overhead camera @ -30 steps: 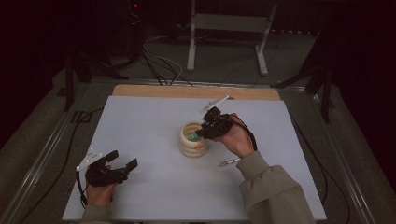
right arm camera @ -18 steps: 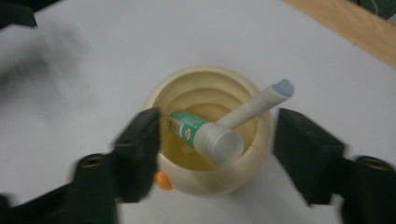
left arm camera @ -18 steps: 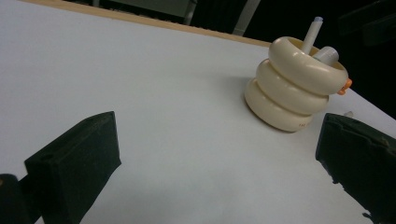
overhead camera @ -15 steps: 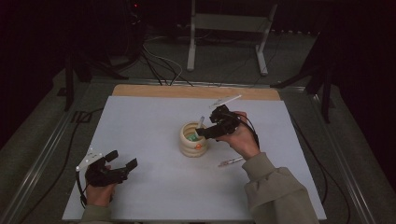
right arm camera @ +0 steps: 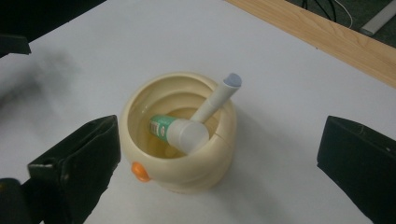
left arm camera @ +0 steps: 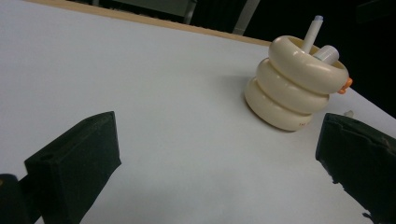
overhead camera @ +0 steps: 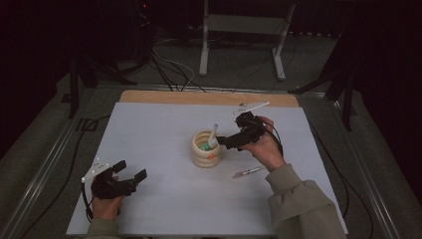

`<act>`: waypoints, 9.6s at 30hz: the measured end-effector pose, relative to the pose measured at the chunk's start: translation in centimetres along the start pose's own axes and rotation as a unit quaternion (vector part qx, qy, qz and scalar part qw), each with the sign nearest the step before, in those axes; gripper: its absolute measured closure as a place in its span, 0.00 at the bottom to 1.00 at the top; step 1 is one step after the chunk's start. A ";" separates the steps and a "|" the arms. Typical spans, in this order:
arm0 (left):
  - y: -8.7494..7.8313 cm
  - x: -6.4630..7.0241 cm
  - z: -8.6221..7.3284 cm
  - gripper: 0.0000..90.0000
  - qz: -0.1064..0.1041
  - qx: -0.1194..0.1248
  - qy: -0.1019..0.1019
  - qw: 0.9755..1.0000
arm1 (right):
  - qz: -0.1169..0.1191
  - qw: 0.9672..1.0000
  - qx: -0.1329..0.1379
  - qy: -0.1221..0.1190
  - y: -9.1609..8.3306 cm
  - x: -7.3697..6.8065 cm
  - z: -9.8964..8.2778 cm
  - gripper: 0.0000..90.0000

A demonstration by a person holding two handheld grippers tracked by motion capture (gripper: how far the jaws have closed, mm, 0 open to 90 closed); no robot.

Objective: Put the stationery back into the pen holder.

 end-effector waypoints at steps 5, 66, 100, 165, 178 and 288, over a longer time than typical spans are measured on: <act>0.0 0.0 0.0 0.00 0.000 -0.001 0.000 1.000 | 0.000 1.000 -0.001 0.005 -0.5 0.5 -0.4 0.00; 0.2 0.2 -0.1 0.00 -0.001 -0.006 0.005 1.000 | -0.034 0.999 -0.018 0.022 -4.6 5.6 -6.0 0.00; 0.2 0.2 -0.2 0.00 -0.003 -0.005 0.004 1.000 | -0.013 0.996 -0.084 0.016 -4.6 8.1 -12.0 0.10; 0.4 0.2 -0.3 0.00 -0.001 -0.009 0.001 1.000 | -0.023 0.993 -0.117 -0.024 -6.4 6.2 -13.7 0.90; 0.3 0.2 -0.3 0.00 -0.002 -0.008 0.001 1.000 | -0.012 0.995 -0.091 -0.026 -7.4 4.6 -12.3 0.90; 0.4 0.2 -0.3 0.00 -0.005 -0.010 -0.001 1.000 | 0.027 0.992 -0.055 -0.108 -6.3 -1.0 0.6 0.90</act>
Point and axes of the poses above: each handheld gripper's, and its own axes: y roughly forward along the jaws, z roughly out of its top, x roughly to its right, the point moved 1 cm from there along y, roughly forward along the jaws, and after that the axes turned 11 degrees about x, right-handed, at the moved point
